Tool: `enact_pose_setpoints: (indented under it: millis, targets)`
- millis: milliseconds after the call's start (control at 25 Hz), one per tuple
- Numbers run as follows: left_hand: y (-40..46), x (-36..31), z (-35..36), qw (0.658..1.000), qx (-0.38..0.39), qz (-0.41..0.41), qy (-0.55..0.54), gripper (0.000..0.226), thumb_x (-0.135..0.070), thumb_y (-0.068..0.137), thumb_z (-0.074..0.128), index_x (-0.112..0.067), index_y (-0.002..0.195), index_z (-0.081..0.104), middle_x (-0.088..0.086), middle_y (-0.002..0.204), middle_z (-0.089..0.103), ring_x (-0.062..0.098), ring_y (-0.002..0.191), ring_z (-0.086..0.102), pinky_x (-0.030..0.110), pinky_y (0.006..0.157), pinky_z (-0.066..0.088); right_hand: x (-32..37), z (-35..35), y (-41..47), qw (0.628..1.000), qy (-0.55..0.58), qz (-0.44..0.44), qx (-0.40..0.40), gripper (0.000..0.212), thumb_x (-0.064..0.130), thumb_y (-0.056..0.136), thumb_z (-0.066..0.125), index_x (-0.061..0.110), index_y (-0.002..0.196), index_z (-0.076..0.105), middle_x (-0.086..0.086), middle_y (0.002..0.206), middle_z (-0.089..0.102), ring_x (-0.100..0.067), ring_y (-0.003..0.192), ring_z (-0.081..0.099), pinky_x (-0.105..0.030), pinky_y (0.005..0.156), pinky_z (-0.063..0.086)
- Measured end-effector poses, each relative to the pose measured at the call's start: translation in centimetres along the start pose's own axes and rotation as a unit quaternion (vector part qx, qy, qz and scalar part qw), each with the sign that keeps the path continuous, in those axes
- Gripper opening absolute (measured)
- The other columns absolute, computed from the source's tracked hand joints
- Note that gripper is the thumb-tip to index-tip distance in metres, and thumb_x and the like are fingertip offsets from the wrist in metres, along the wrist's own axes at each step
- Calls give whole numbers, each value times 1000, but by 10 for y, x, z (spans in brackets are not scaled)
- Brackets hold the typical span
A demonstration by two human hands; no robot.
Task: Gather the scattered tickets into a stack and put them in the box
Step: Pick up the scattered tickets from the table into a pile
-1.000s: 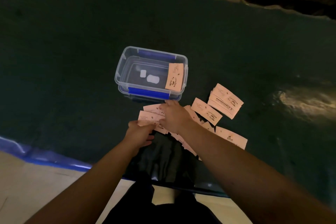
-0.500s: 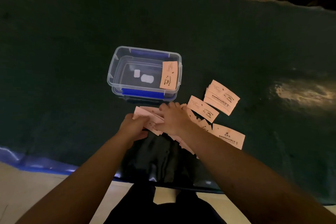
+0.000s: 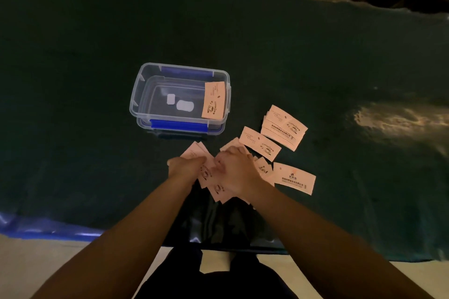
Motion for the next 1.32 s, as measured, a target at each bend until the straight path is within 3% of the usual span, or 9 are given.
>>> enact_pose_setpoints:
  millis: [120, 200, 320, 480, 600, 720, 880, 1120, 1320]
  targets:
    - [-8, -2, 15, 998, -22, 14, 63, 66, -24, 84, 87, -13, 136, 49, 16, 118, 73, 29, 98, 76, 44, 77, 66, -22, -14, -10, 993, 64, 70, -66, 37, 41, 99, 63, 27, 133, 67, -3, 138, 58, -27, 131, 49, -47, 105, 45]
    - [-13, -2, 24, 993, -30, 31, 114, 64, -21, 84, 85, -15, 138, 51, 17, 135, 62, 33, 108, 72, 48, 86, 66, -35, -23, -13, 986, 95, 121, -62, 46, 33, 98, 66, 23, 143, 60, -5, 145, 55, -28, 136, 48, -47, 107, 48]
    - [-19, 3, 33, 991, -29, 60, 120, 68, -11, 85, 84, -23, 142, 47, 17, 144, 43, 38, 120, 63, 56, 94, 64, -48, -27, -13, 978, 127, 160, -31, 53, 23, 95, 71, 22, 146, 57, -4, 139, 59, -23, 124, 57, -40, 99, 56]
    - [-25, 3, 34, 992, -13, 50, 118, 72, -5, 84, 85, -17, 143, 44, 20, 147, 54, 41, 125, 66, 55, 93, 65, -56, -24, -12, 973, 154, 172, -4, 53, 14, 96, 71, 21, 146, 57, -2, 127, 64, -16, 103, 62, -22, 67, 47]
    - [-28, 2, 35, 991, 5, 53, 122, 67, -4, 85, 85, -13, 139, 47, 19, 140, 65, 39, 122, 71, 49, 85, 63, -58, -23, -12, 972, 157, 176, 6, 48, 11, 96, 70, 19, 143, 59, 1, 112, 61, -13, 88, 60, -21, 57, 39]
    - [-32, 1, 38, 987, 25, 47, 149, 56, -9, 85, 86, -12, 134, 59, 16, 134, 72, 34, 119, 74, 46, 89, 66, -57, -22, -13, 968, 176, 180, 24, 48, 12, 94, 72, 16, 140, 60, -3, 116, 65, -16, 91, 60, -25, 63, 44]
    - [-38, 0, 39, 988, 47, 43, 141, 40, -8, 87, 85, -17, 122, 69, 13, 129, 75, 32, 117, 75, 40, 71, 60, -57, -17, -17, 959, 212, 184, 28, 46, 15, 93, 74, 16, 136, 60, -2, 116, 66, -21, 101, 65, -29, 67, 49]
    - [-34, 8, 35, 987, 125, 76, 58, 47, -6, 95, 73, -19, 138, 59, 8, 125, 71, 29, 110, 72, 52, 93, 63, -51, -12, -22, 950, 283, 130, 22, 24, 21, 99, 70, 21, 122, 75, -1, 114, 75, -21, 106, 69, -34, 86, 54]
    - [-32, 10, 30, 988, 119, 91, 31, 48, -6, 99, 69, -20, 143, 59, 9, 132, 70, 29, 112, 73, 51, 92, 65, -42, -9, -28, 928, 348, 132, -12, 23, 15, 101, 66, 25, 120, 75, 16, 100, 67, -14, 102, 63, -26, 79, 47]
Point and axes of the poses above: each hand's wrist, its own y-axis towards the middle knuckle, its own z-axis out of the palm, x = y × z, the point moved 1 cm from there along y, towards the middle knuckle
